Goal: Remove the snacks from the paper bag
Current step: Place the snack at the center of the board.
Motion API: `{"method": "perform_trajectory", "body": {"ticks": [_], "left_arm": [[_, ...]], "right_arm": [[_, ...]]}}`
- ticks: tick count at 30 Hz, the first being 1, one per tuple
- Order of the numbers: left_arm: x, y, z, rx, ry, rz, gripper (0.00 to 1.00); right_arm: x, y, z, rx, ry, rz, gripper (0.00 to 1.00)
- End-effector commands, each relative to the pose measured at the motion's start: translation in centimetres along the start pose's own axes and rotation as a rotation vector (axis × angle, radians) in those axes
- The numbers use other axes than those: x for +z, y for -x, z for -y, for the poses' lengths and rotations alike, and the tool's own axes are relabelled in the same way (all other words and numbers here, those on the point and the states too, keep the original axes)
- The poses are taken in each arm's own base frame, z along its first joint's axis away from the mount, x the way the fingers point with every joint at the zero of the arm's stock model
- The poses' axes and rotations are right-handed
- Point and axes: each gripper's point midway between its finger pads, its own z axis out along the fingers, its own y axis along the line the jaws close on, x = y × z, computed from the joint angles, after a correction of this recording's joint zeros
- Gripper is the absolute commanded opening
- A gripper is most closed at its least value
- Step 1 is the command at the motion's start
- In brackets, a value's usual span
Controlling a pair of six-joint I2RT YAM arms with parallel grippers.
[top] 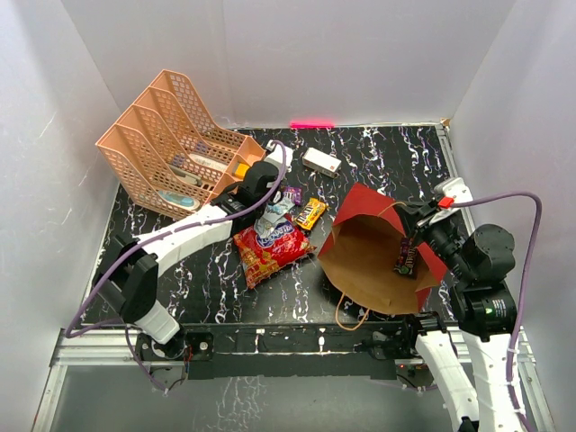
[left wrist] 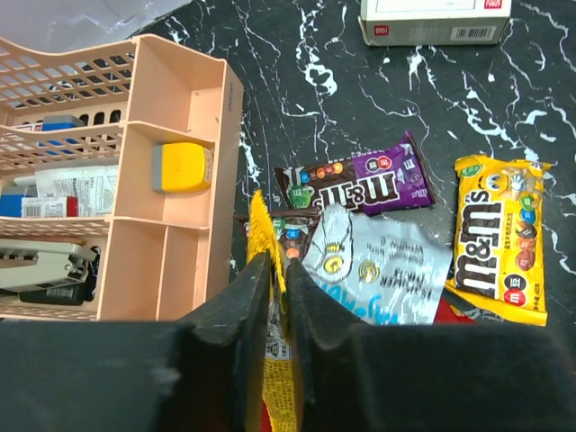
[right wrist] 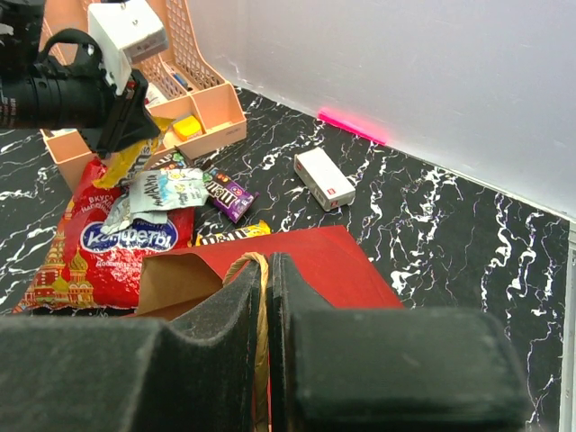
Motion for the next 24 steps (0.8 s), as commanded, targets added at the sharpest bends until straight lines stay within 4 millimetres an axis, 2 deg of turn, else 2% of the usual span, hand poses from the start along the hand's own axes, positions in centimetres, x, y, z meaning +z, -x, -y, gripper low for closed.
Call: {"method": "perform_trajectory", "body": {"ticks": [1,4,7,11,15,19,21,24], "left_arm": [[0.0,0.8,-0.1,-0.029,-0.006,0.014,0.16],[0.1,0.5,0.5,-0.042,-0.031,-0.002,0.36],[-0.5,1.2,0.9,-0.075,-0.064,0.008,0.55],[-1.8,3.4,1.0,-0.14,-0.107,0.056,0.67],[-4.1,7.0,1.1,-0.231,-0.179,0.142,0.75],[-7.6,11.4,2.5,-0.325,-0.355,0.294,0.81],[-10.9,14.1,3.8,-0.349,-0.514,0.396,0.8],[-16.1,16.5,6.8,-0.351,-0.802,0.507,0.81]], "right_arm": [[-0.4,1.6,0.1,-0.026,-0.013,0.059,0.08],[-0.5,1.4,0.1,-0.033,-0.013,0.06,0.08],[-0.5,1.4,0.1,-0.036,-0.017,0.06,0.08],[-0.6,1.9,0.0,-0.044,-0.014,0.074,0.08],[-0.7,2.2,-0.1,-0.048,-0.009,0.078,0.08],[-0.7,2.1,-0.3,-0.034,0.004,0.072,0.08],[-0.7,2.0,-0.5,-0.023,0.007,0.075,0.08],[-0.5,1.8,-0.7,-0.005,0.022,0.072,0.08]]}}
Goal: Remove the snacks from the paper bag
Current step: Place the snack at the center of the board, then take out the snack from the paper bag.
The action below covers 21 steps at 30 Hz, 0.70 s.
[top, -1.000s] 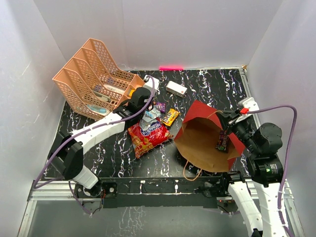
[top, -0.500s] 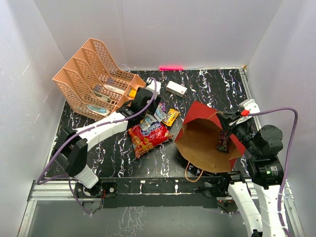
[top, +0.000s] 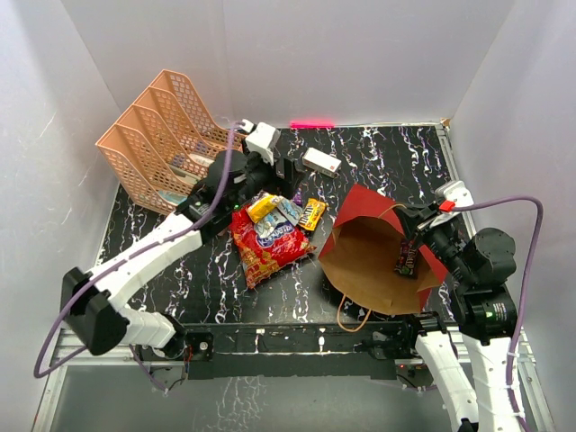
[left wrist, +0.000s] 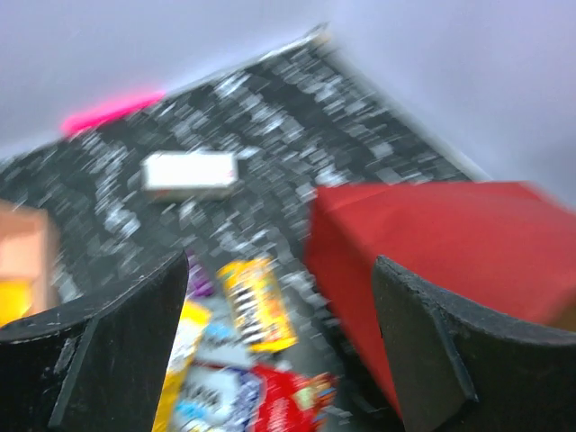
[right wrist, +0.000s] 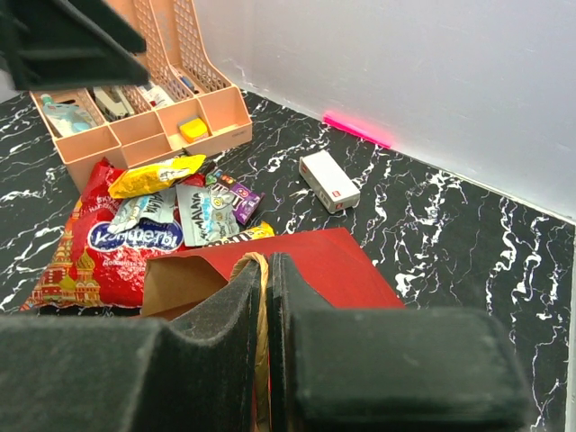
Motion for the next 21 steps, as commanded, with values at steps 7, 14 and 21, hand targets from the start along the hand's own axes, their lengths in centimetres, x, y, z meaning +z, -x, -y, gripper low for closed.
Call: {"method": "perform_trajectory", "body": {"ticks": [7,14,21], "left_arm": [[-9.6,4.7,17.3,0.161,-0.785,0.259,0.82],[-11.9,0.4,22.3,0.324,-0.996,0.168,0.76],[-11.8,-4.7,25.4,0.547,-1.014,0.07,0.63]], "right_arm": [[0.1,1.6,-0.9,0.025,0.045,0.052,0.08],[0.3,0.8,-1.4,0.018,0.087,0.008,0.08],[-0.4,1.2,-2.9,-0.032,0.174,0.003,0.08]]}}
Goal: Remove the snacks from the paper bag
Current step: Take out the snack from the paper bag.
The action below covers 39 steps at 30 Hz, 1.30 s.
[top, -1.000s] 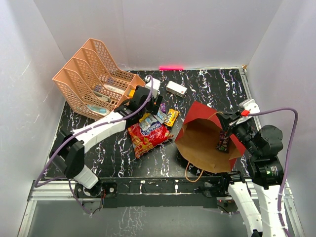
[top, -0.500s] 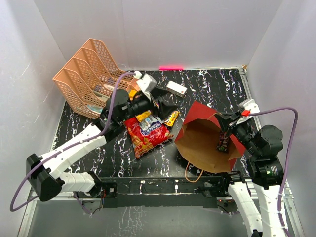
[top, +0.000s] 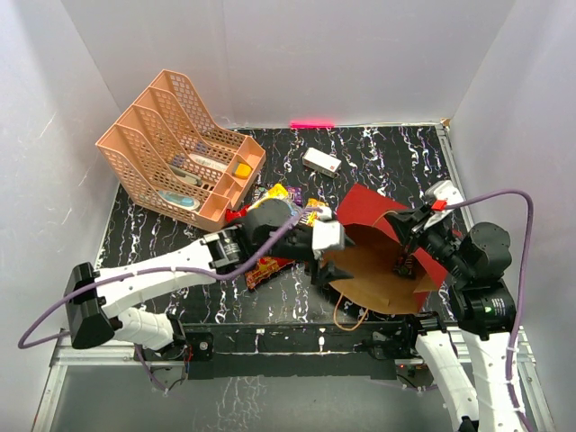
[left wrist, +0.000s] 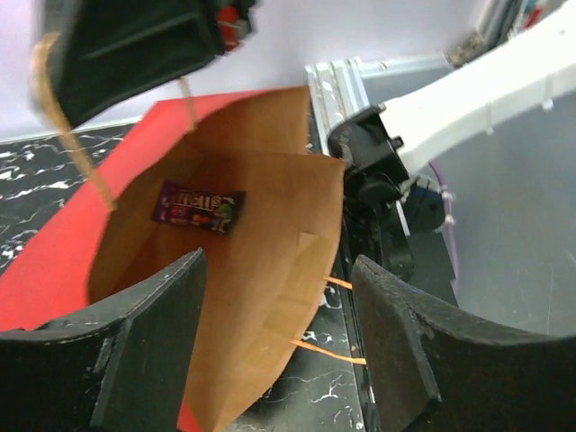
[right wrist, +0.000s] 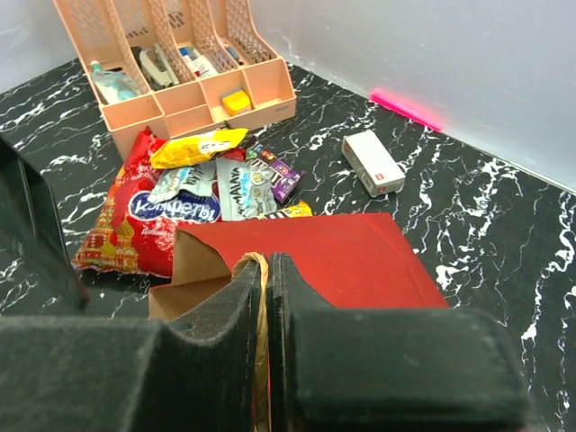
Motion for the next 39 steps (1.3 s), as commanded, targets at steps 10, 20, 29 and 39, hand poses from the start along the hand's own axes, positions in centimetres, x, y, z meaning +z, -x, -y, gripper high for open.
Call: {"method": "perform_trajectory", "body": {"ticks": [10,20,29,39], "left_arm": [[6.7,-5.0,4.6,0.321,-0.016,-0.172,0.41],[10.7,-10.0,0.1,0.471,0.261,-0.155,0.41],[14.9,-14.9,-0.7,0.543,0.122,-0.239,0.41],[17.2,-17.6,-3.6,0.503,0.139,-0.242,0.53]], "right_arm": [[-0.6,2.2,-4.7,-0.103,0.296,0.049,0.08],[-0.3,3.7,-2.8,-0.094,0.176,0.08,0.08],[-0.1,3.6,-3.0,-0.074,0.192,0.068,0.08],[-0.1,4.0,-3.0,-0.069,0.199,0.067,0.08]]}}
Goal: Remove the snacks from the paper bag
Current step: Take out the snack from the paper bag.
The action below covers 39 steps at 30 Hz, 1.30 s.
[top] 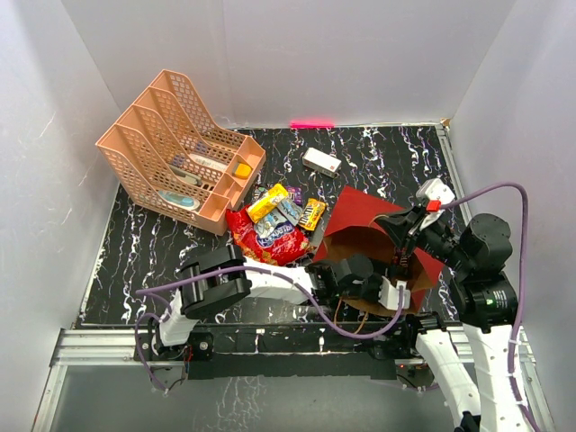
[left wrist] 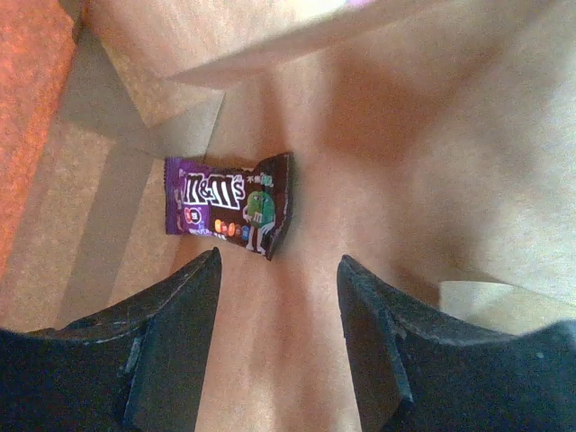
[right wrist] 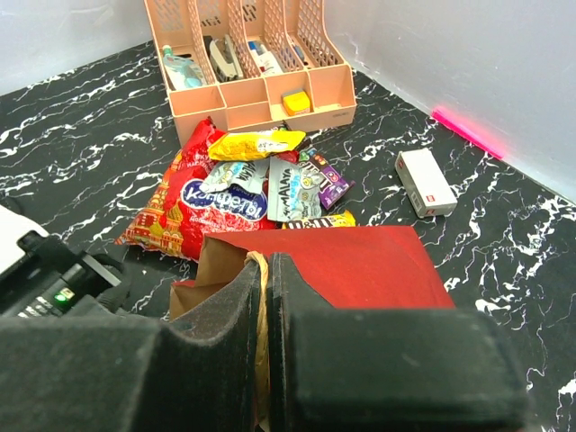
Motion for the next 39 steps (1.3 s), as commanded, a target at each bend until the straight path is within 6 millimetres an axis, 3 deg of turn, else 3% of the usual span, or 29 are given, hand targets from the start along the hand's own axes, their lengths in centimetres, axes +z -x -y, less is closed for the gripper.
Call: {"method": "perform_trajectory", "body": {"ticks": [1,14,27,32,39], "left_arm": [[1.0,0.8,-1.8,0.001,0.028,0.067,0.53],[4.1,-2.2,-2.5,0.137,0.083,0.062,0.55],[5.7,-2.4,-5.9,0.216,0.232,0.066,0.48],[5.9,-2.5,-7.6,0.229,0.264,0.074,0.37],[4.7,-1.1,-8.1,0.218,0.244,0.1,0.1]], "right_arm": [[-0.3,3.4,-0.1,-0.05,-0.001,0.075,0.08],[-0.2,3.9,-0.2,-0.052,0.014,0.078,0.08],[-0.3,4.5,-0.5,-0.043,0.022,0.091,0.08],[-0.4,4.8,-0.5,-0.044,0.022,0.093,0.08],[-0.5,5.0,-0.5,-0.046,0.013,0.095,0.08]]}}
